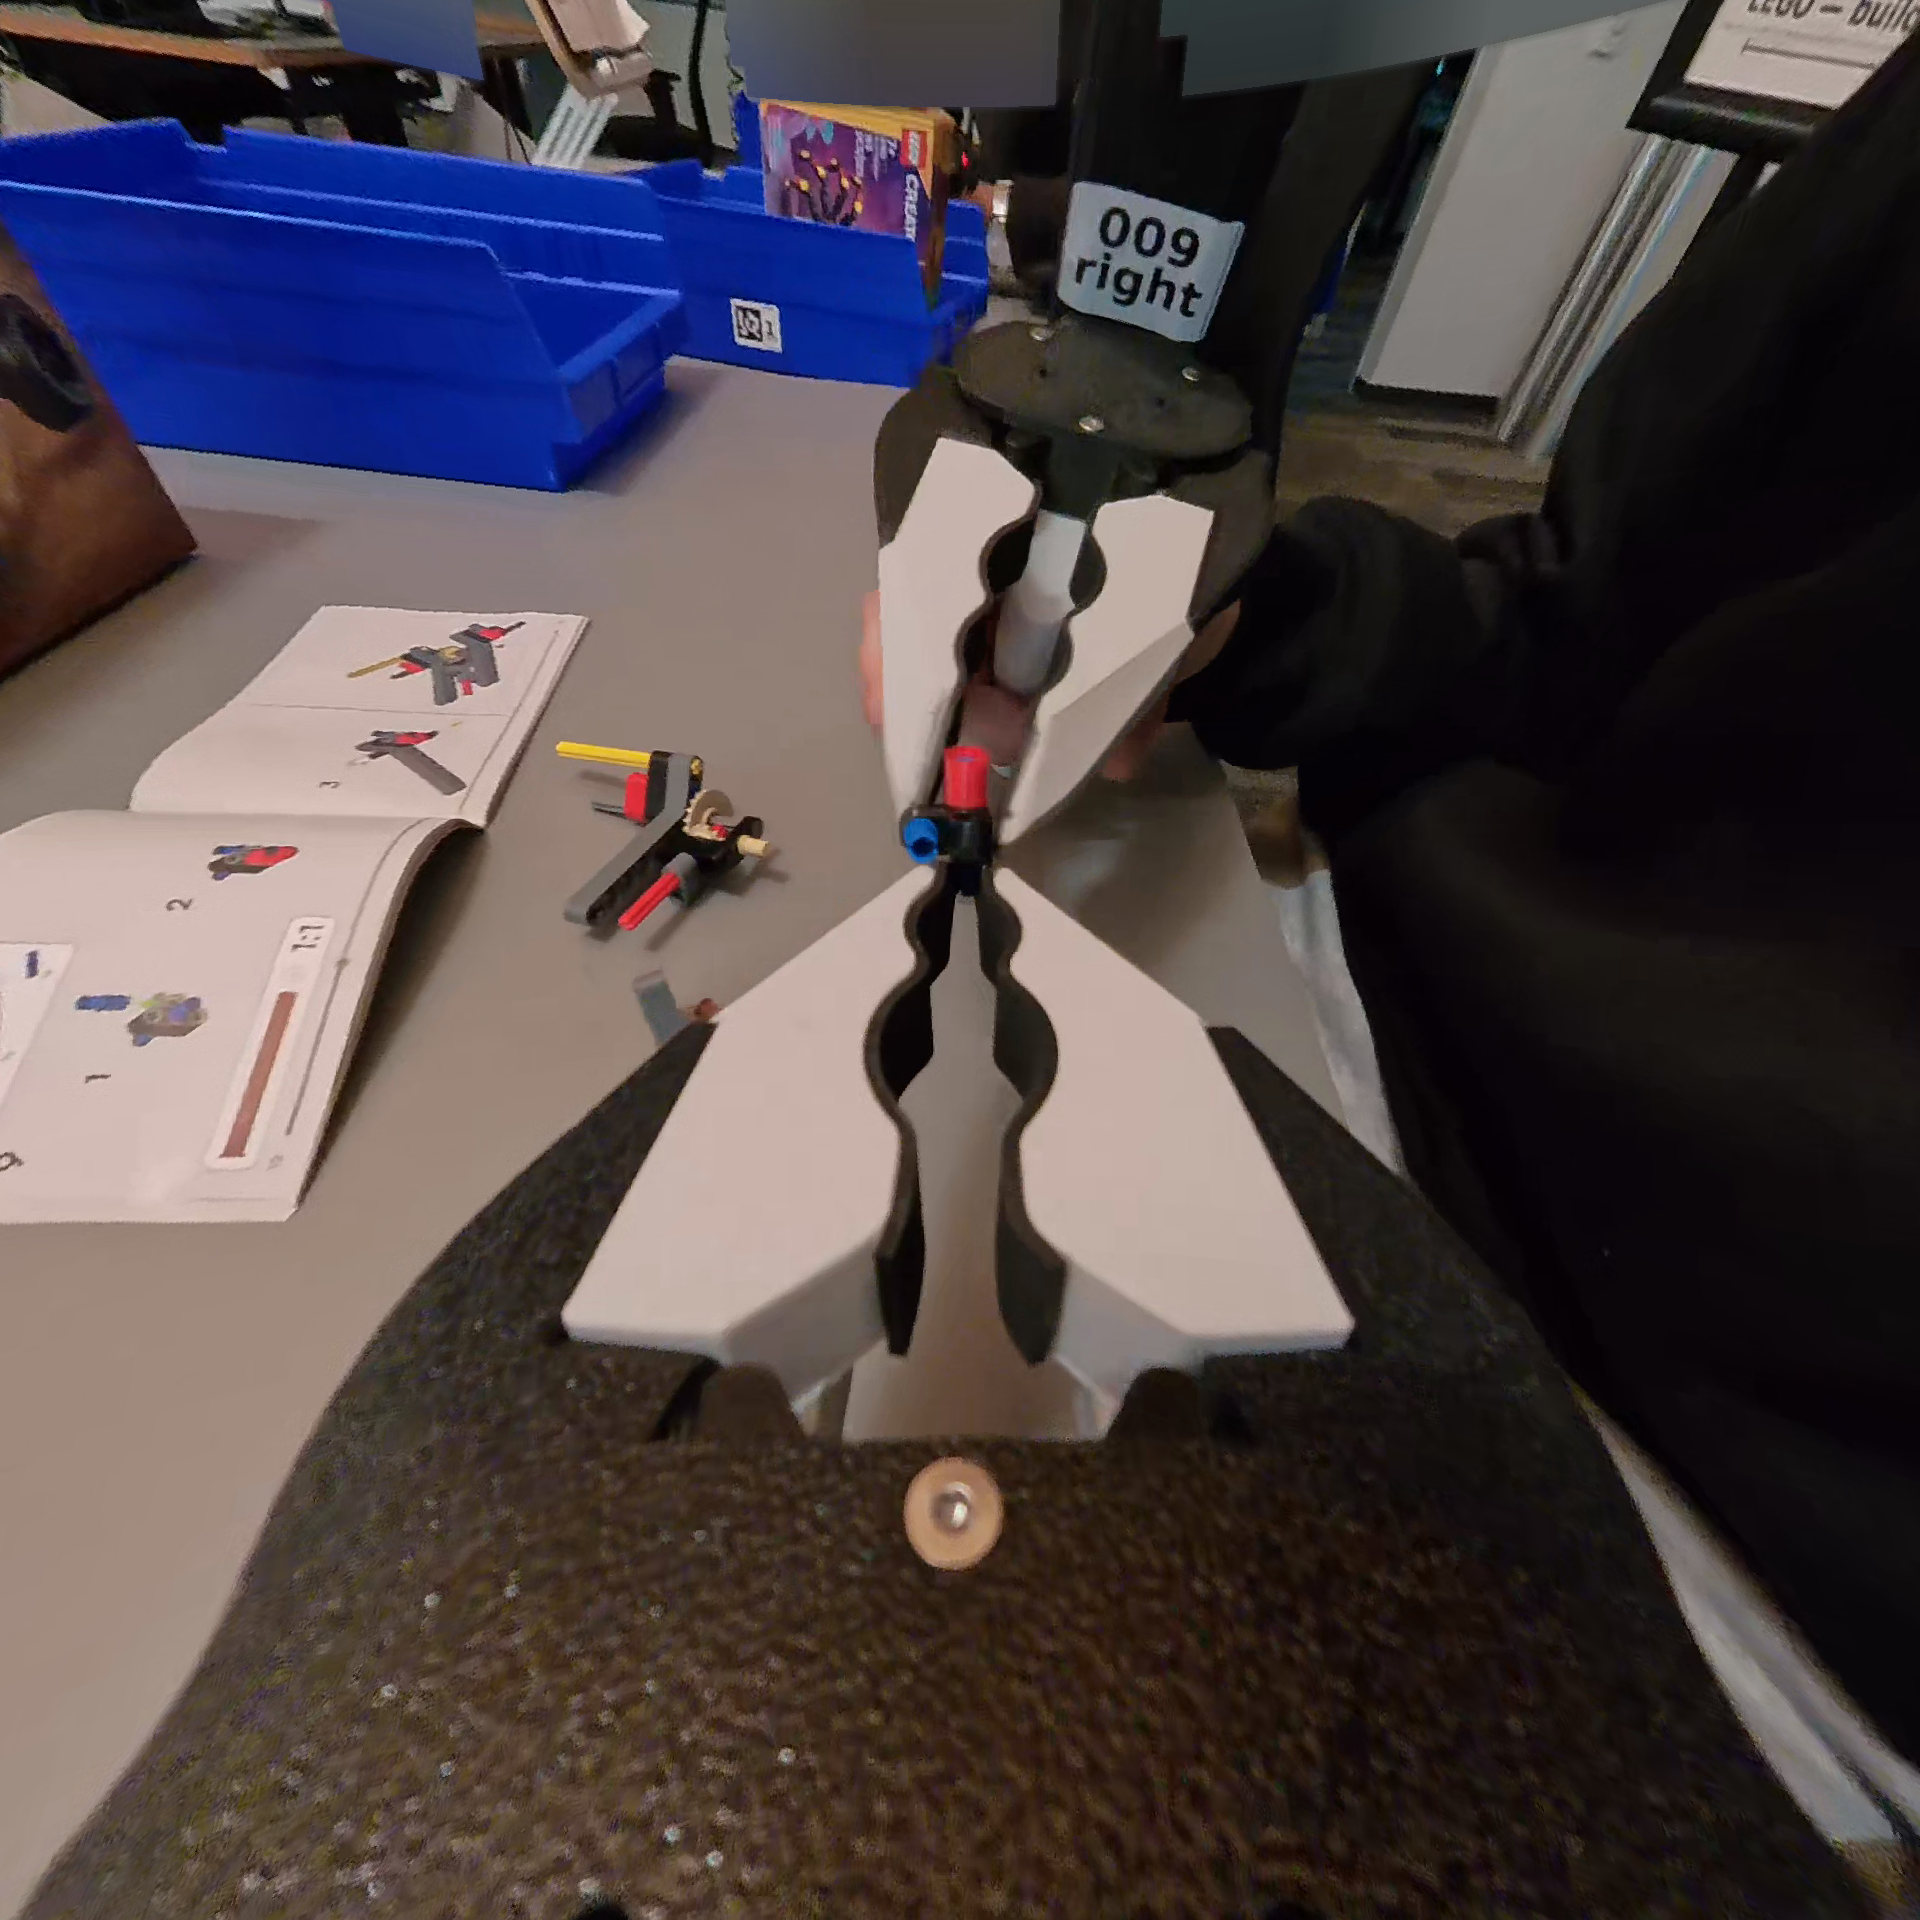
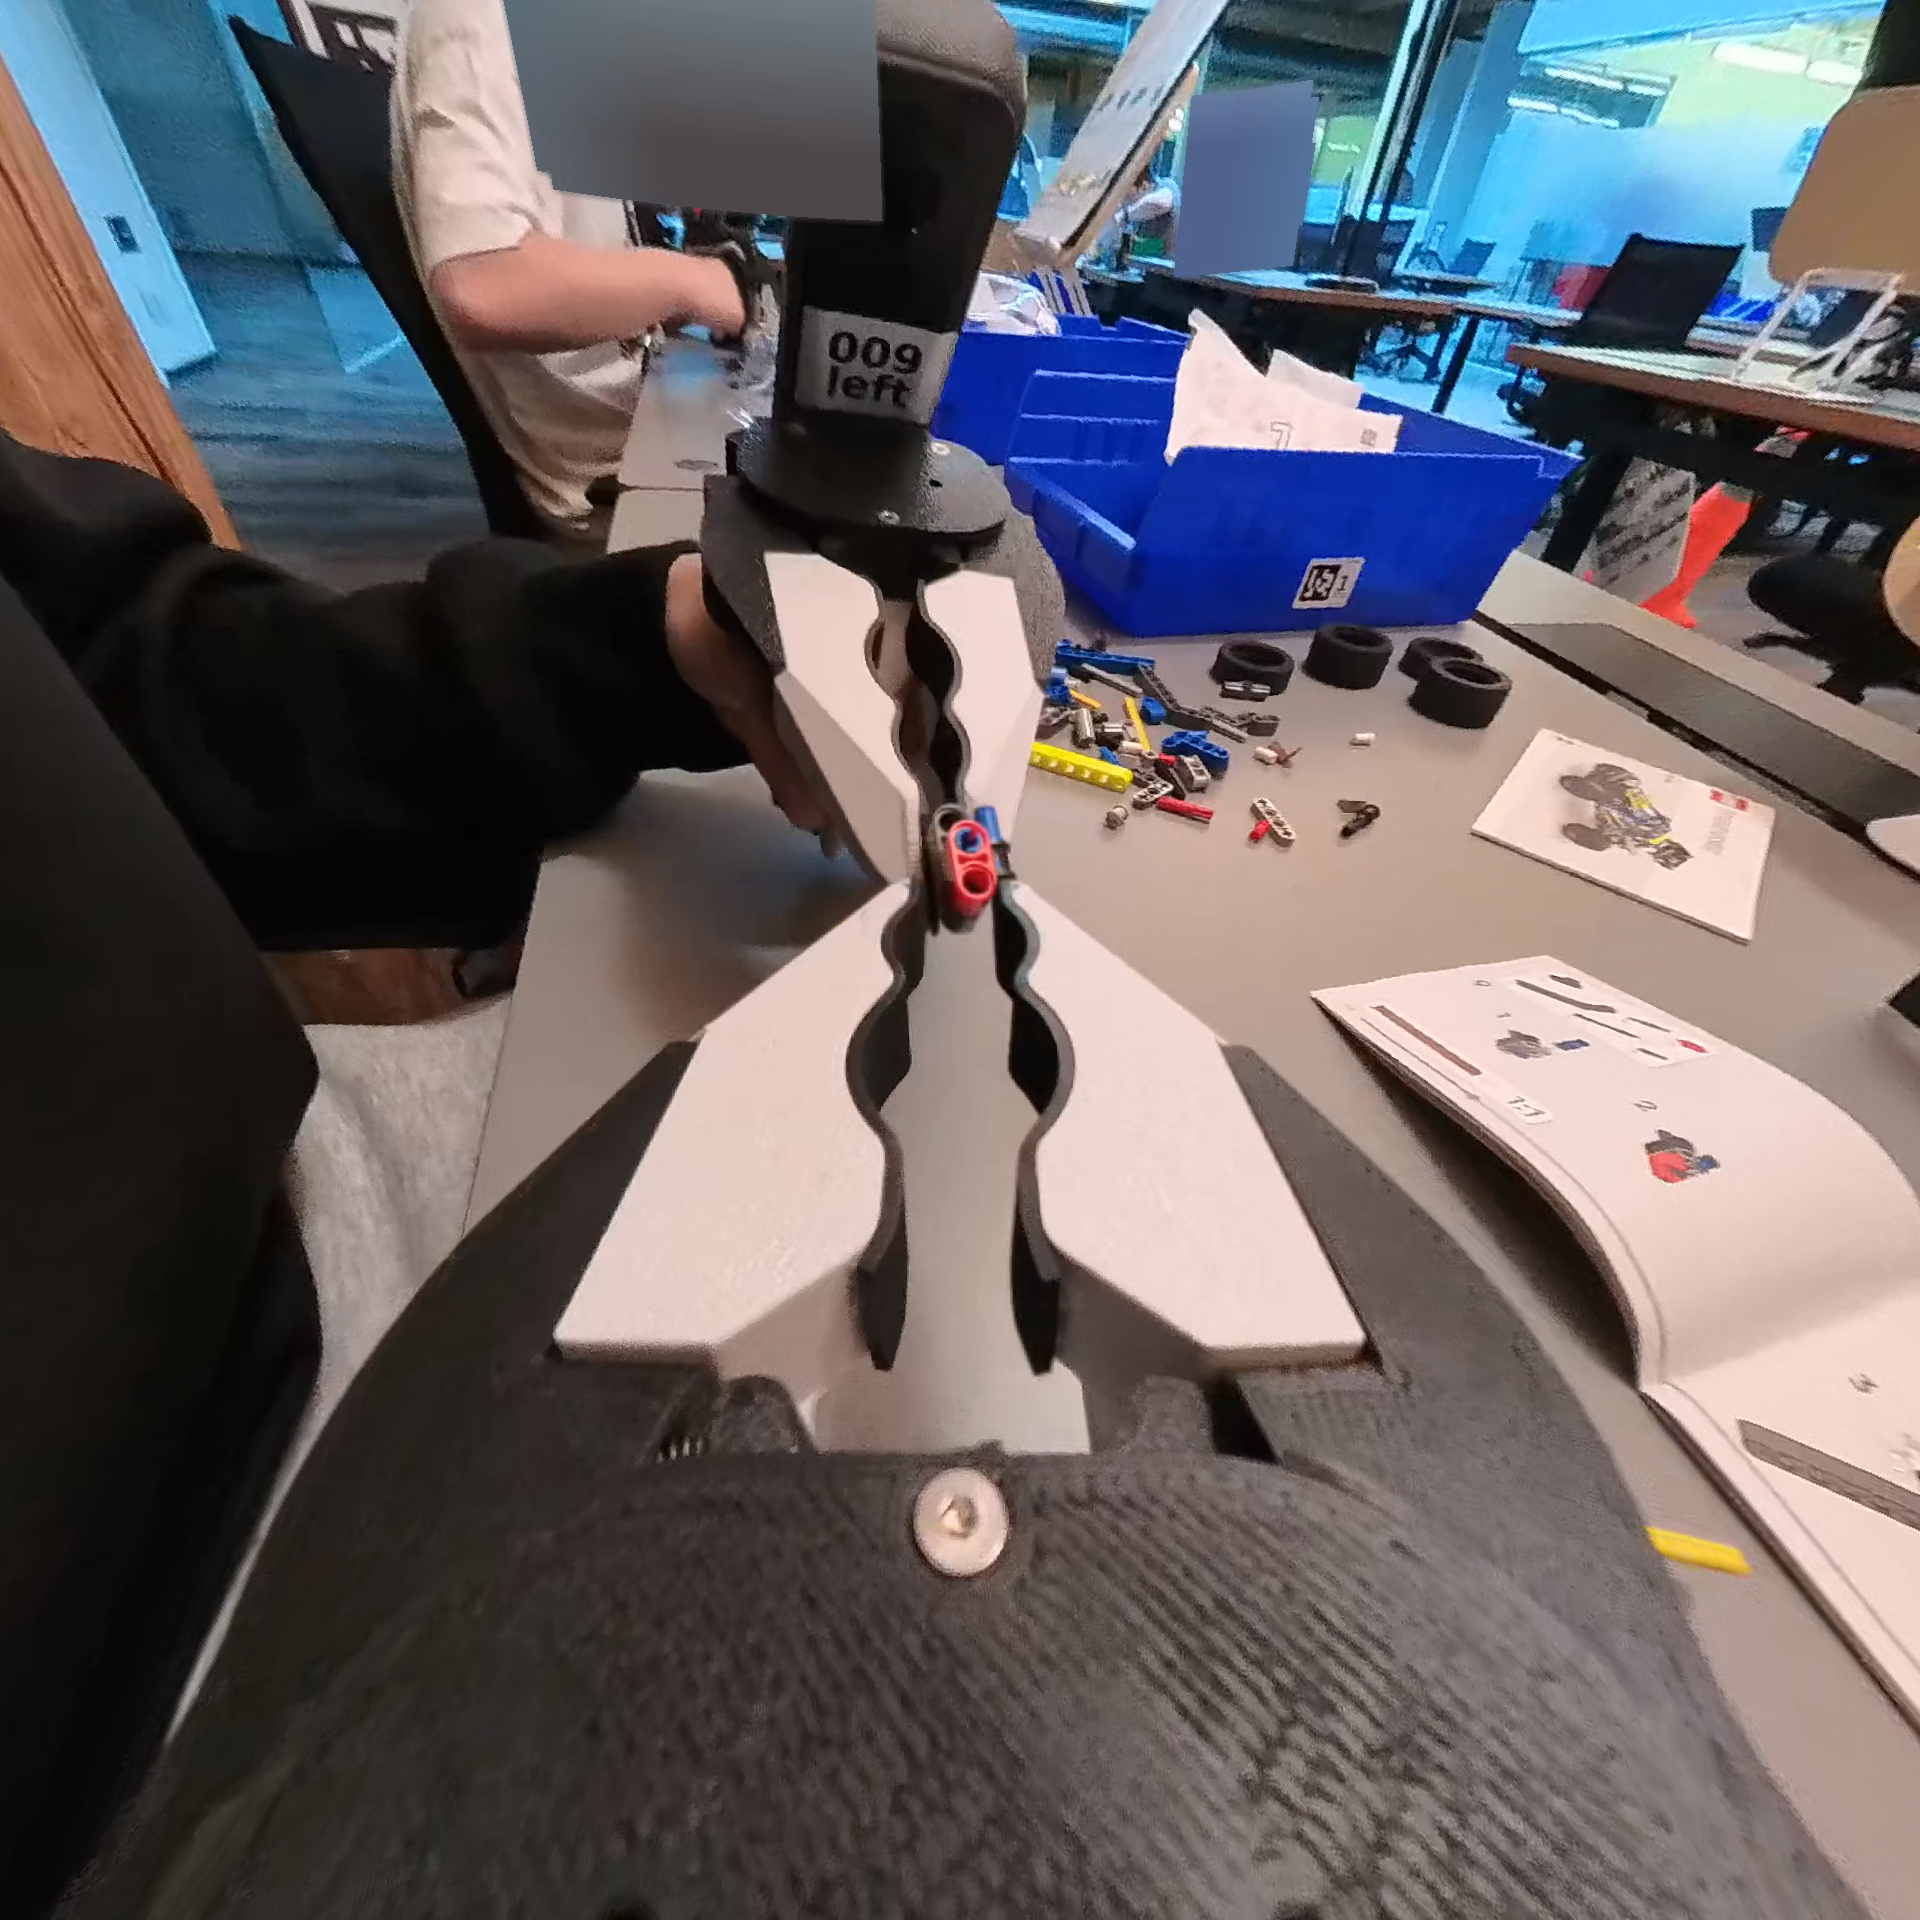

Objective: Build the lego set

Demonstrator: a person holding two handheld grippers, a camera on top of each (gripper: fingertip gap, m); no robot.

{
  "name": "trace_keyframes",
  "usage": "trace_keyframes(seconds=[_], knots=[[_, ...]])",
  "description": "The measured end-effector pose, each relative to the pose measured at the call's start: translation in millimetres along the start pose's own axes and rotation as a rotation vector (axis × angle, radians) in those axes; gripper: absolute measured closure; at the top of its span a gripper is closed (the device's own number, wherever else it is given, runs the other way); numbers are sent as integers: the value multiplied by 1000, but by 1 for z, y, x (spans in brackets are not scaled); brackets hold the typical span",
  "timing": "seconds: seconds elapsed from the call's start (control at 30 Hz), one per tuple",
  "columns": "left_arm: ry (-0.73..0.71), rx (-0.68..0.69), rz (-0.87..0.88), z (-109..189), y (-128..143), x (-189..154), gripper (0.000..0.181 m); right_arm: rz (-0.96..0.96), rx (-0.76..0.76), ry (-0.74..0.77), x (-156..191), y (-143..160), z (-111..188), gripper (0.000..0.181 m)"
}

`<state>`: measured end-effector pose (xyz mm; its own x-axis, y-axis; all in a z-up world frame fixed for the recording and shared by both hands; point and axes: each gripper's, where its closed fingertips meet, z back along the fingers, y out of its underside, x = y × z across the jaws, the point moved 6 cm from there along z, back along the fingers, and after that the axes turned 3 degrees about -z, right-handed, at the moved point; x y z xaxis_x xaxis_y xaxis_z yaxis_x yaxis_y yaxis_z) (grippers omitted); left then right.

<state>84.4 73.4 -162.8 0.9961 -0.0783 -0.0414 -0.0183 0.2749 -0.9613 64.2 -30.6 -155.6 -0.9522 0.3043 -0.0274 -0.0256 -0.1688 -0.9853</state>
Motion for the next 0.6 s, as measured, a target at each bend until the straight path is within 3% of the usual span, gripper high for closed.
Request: trace_keyframes(seconds=[0.23,0.33,0.6], knots=[[2,-7,5,-10,0,-1,177,-48,-10,42,2,6,9,175],[-67,3,8,-14,2,4,170,-102,14,117,-2,10,19,175],[-141,46,16,-24,1,6,166,-233,-40,572,-32,9,66,175]])
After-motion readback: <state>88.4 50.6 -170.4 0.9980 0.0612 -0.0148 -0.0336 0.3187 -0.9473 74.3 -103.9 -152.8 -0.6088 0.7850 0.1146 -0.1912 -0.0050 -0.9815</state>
